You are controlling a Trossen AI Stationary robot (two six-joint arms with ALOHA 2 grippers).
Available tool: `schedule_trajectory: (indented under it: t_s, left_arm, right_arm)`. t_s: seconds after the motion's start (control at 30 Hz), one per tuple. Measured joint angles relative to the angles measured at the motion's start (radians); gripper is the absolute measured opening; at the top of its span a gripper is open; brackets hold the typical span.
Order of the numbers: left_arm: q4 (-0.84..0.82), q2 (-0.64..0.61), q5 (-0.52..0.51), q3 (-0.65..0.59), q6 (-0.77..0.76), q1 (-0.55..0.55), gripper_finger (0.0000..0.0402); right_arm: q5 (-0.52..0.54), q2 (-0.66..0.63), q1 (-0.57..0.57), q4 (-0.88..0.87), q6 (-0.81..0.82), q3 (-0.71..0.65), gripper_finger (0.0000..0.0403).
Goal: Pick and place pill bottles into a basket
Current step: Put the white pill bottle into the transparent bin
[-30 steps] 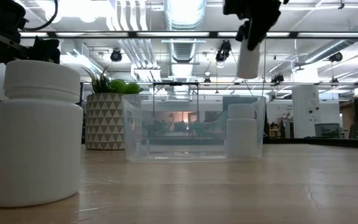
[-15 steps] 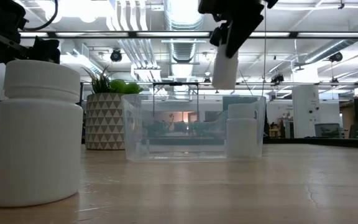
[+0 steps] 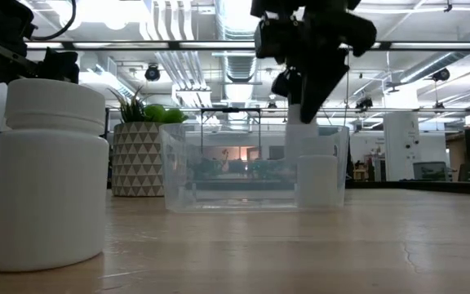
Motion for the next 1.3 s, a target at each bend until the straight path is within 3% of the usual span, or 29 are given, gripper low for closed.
schedule_trajectory:
  t_s: [0.37, 1.07, 1.3]
  left_arm:
    - [-0.001, 0.000, 0.000, 0.000, 0.000, 0.000, 0.0290]
    - [0.000, 0.000, 0.000, 0.000, 0.000, 0.000, 0.0290]
    - [0.000, 0.000, 0.000, 0.000, 0.000, 0.000, 0.0290]
  right_arm:
    - [0.006, 0.004, 0.000, 0.102, 0.010, -0.069, 0.0147]
    - [0.071, 0.014, -0.003, 0.107, -0.038, -0.084, 0.0147]
    - [0.071, 0.014, -0.003, 0.091, -0.048, -0.084, 0.0171]
